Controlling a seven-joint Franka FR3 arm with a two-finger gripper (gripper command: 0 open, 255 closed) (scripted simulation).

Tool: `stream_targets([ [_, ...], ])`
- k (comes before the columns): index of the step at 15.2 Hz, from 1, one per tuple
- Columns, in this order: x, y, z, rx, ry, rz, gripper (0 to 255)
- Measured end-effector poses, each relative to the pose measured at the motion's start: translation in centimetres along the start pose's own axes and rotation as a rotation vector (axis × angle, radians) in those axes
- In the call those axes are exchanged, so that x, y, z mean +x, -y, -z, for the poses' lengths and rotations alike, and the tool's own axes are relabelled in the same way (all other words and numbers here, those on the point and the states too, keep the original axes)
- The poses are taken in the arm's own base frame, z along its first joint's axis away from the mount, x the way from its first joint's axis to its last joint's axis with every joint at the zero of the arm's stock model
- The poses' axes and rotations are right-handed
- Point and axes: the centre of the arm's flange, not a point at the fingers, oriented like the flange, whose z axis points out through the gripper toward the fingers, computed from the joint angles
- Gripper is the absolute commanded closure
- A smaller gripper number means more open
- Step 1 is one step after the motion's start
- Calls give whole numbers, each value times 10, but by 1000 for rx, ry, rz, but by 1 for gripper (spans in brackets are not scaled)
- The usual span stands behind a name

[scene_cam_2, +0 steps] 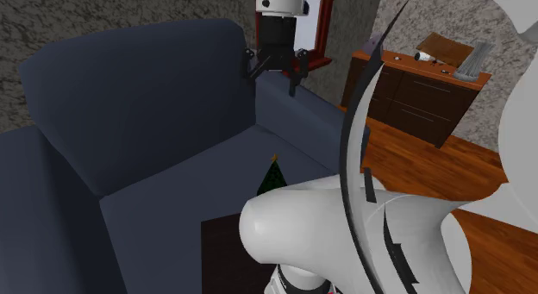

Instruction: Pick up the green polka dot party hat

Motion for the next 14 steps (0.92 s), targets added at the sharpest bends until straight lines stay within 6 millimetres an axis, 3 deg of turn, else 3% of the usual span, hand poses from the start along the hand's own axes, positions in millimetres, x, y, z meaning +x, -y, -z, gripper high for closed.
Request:
stream_targets([
  [2,3,1,-6,1,-2,-15,0],
  [7,32,-7,-50,7,-25,-155,0],
  [14,82,-25,-129,18,-62,-375,0],
])
